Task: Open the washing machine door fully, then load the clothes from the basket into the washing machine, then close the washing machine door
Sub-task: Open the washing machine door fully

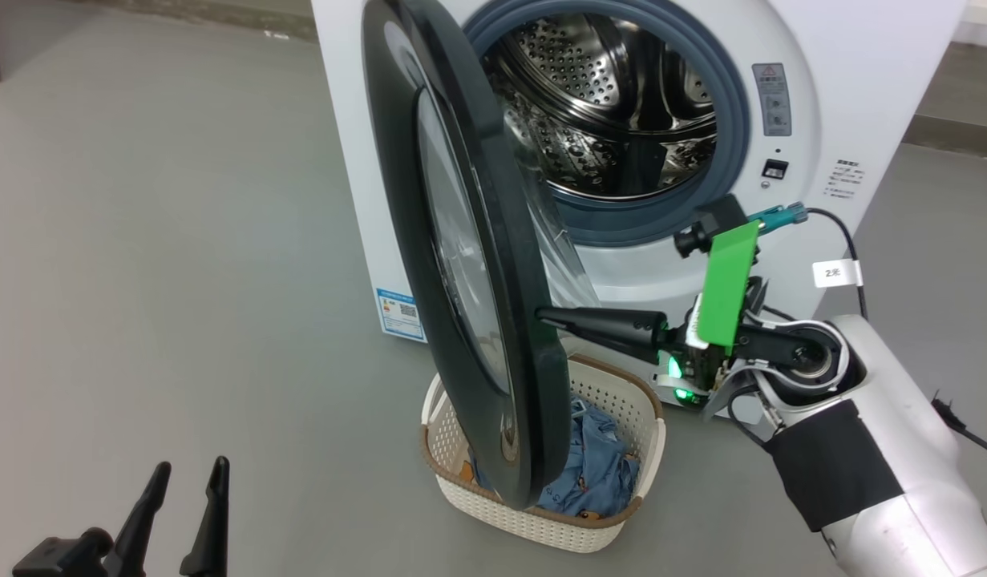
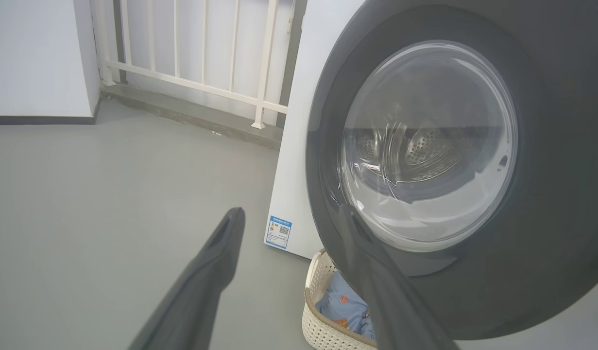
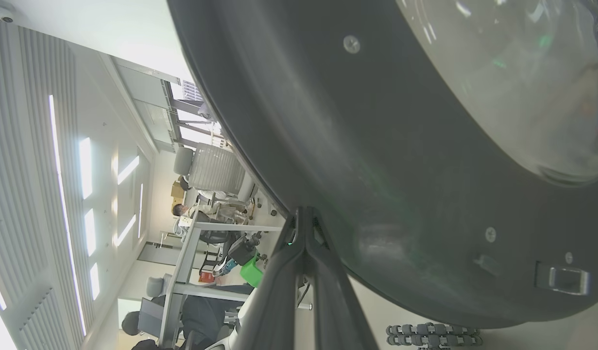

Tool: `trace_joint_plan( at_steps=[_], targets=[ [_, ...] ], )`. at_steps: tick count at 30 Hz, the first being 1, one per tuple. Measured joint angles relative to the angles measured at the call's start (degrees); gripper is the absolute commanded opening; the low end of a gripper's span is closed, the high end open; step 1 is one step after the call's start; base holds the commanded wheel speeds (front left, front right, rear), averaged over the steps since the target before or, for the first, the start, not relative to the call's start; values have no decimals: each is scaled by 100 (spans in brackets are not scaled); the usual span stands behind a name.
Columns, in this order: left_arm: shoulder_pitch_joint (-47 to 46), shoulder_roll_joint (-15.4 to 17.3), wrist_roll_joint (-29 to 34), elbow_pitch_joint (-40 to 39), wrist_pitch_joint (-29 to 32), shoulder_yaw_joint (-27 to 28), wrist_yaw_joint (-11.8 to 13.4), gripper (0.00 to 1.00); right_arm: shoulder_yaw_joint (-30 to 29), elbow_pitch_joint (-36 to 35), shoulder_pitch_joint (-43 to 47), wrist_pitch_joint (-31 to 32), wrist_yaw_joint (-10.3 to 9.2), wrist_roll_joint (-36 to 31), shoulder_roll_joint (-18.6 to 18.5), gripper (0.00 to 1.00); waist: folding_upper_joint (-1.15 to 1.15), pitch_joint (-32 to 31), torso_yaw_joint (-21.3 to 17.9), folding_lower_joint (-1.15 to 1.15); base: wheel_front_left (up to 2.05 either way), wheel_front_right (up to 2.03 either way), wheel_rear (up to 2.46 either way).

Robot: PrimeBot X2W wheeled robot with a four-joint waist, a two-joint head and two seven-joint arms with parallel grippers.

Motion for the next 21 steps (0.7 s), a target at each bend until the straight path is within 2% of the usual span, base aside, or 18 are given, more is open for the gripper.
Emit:
trace_joint_plan(
  at_steps=[4, 5, 7, 8, 9, 10, 18, 21],
  targets=[
    [31, 0, 0, -23, 0, -2, 31, 100, -71, -111, 1, 1, 0, -1, -78, 0, 0, -17, -97, 0, 0, 0, 0],
    [52, -1, 0, -35, 0, -3, 43, 100, -79, -156, 3, -1, 0, -7, -89, 4, 0, -21, -123, 0, 0, 0, 0],
    [80, -1, 0, -41, 0, -5, 44, 100, -87, -208, 4, -18, 0, -26, -97, 39, 0, -25, -151, 0, 0, 0, 0],
    [99, -2, 0, -42, 0, -8, 44, 100, -96, -264, 6, -18, 0, -44, -109, 50, 0, -29, -179, 0, 0, 0, 0],
    [101, -3, 0, -44, 0, -9, 48, 100, -118, -315, 13, -26, 0, -44, -118, 87, 0, -33, -209, 0, 0, 0, 0],
    [100, -3, 0, -49, 0, -9, 52, 100, -153, -372, 21, -67, 0, -46, -122, 100, 0, -36, -240, 0, 0, 0, 0],
    [101, -3, 0, -107, 0, -5, 86, 100, -272, -920, 259, -287, 0, -421, -185, 100, 0, -57, -532, 0, 0, 0, 0],
    [102, -3, 0, -121, -1, -4, 85, 100, -310, -1144, 411, -501, 0, -746, -210, 100, 0, -58, -669, 0, 0, 0, 0]
  ],
)
